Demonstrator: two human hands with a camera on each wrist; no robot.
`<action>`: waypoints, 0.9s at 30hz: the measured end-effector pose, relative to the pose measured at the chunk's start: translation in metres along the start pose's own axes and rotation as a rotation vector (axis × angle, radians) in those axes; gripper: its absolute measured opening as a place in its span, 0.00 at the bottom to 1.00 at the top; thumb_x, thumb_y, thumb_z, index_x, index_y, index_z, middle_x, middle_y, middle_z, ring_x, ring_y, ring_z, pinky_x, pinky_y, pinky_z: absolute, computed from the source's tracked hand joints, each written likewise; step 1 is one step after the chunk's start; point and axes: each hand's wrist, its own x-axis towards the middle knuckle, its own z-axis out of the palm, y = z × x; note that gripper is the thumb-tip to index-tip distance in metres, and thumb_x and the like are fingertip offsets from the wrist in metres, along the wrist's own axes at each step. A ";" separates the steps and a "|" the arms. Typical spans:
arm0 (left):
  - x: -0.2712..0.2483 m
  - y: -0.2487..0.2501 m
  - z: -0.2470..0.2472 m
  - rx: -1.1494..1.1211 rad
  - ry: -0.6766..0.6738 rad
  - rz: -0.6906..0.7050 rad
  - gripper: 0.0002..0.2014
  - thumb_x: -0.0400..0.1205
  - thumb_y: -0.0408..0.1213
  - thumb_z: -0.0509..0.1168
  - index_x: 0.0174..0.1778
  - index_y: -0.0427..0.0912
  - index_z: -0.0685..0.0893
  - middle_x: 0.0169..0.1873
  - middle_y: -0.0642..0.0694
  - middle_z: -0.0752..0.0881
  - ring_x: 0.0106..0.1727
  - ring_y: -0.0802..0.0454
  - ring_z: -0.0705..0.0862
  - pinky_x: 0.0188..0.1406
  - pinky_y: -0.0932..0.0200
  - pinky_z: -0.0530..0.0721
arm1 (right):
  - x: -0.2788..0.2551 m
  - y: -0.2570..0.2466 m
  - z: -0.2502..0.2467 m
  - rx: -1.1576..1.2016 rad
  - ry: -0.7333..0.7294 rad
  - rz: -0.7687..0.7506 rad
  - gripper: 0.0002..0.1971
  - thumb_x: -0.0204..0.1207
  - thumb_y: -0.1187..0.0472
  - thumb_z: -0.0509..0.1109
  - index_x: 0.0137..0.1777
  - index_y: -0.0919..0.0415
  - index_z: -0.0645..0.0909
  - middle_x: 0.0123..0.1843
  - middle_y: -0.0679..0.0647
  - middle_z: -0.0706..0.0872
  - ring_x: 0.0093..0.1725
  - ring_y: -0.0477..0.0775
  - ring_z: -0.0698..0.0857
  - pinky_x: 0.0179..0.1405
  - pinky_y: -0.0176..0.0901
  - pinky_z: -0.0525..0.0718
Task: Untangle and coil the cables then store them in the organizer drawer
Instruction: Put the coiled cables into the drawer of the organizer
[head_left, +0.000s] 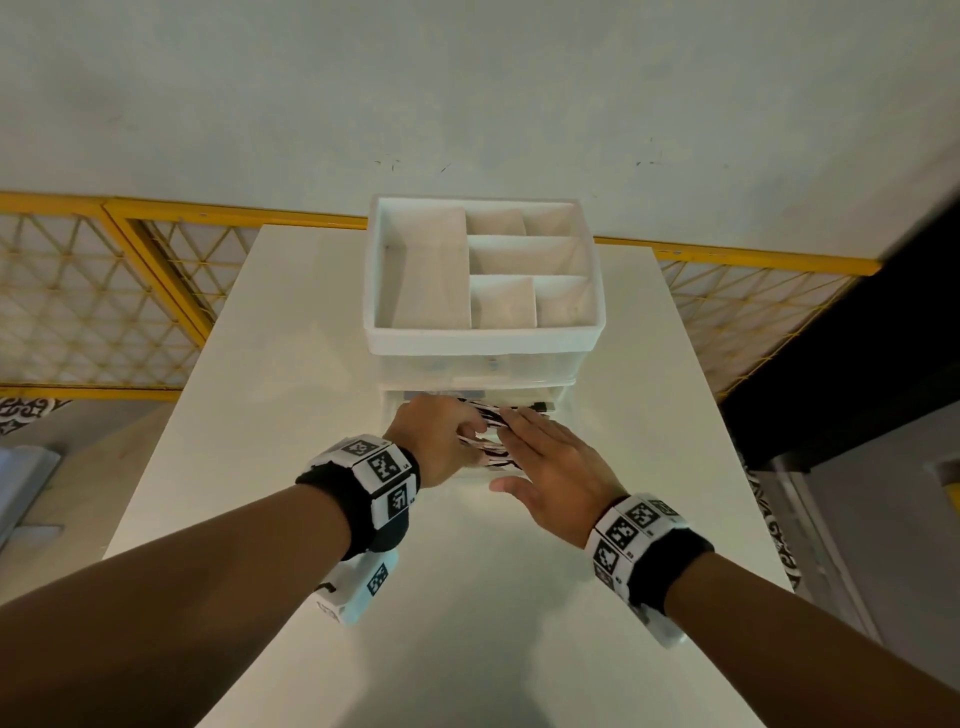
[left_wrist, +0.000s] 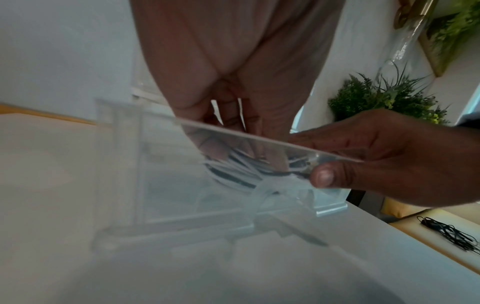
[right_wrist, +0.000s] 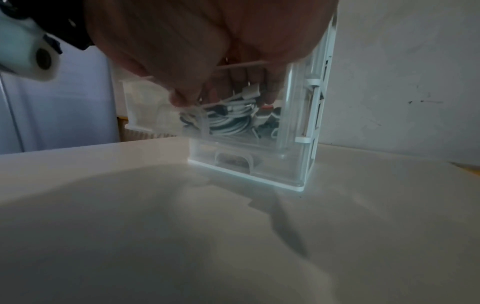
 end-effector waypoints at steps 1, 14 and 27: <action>-0.001 -0.003 0.000 -0.036 -0.009 0.021 0.14 0.74 0.40 0.78 0.55 0.45 0.91 0.52 0.48 0.90 0.54 0.49 0.86 0.59 0.54 0.81 | 0.002 0.001 -0.003 -0.011 -0.017 -0.006 0.31 0.79 0.40 0.56 0.64 0.64 0.86 0.72 0.61 0.85 0.70 0.62 0.85 0.69 0.55 0.82; 0.010 -0.010 0.014 0.019 0.149 0.090 0.10 0.79 0.32 0.70 0.53 0.42 0.93 0.51 0.44 0.92 0.56 0.45 0.87 0.58 0.60 0.78 | 0.006 -0.016 -0.001 -0.093 0.051 0.087 0.14 0.75 0.58 0.73 0.58 0.62 0.87 0.69 0.61 0.85 0.64 0.65 0.84 0.57 0.56 0.84; -0.028 -0.006 -0.002 -0.069 0.259 0.137 0.16 0.86 0.42 0.65 0.69 0.47 0.85 0.69 0.51 0.85 0.73 0.52 0.78 0.72 0.68 0.65 | 0.046 -0.013 -0.011 -0.073 -0.020 0.153 0.14 0.56 0.70 0.76 0.43 0.60 0.88 0.37 0.51 0.89 0.44 0.60 0.84 0.43 0.49 0.81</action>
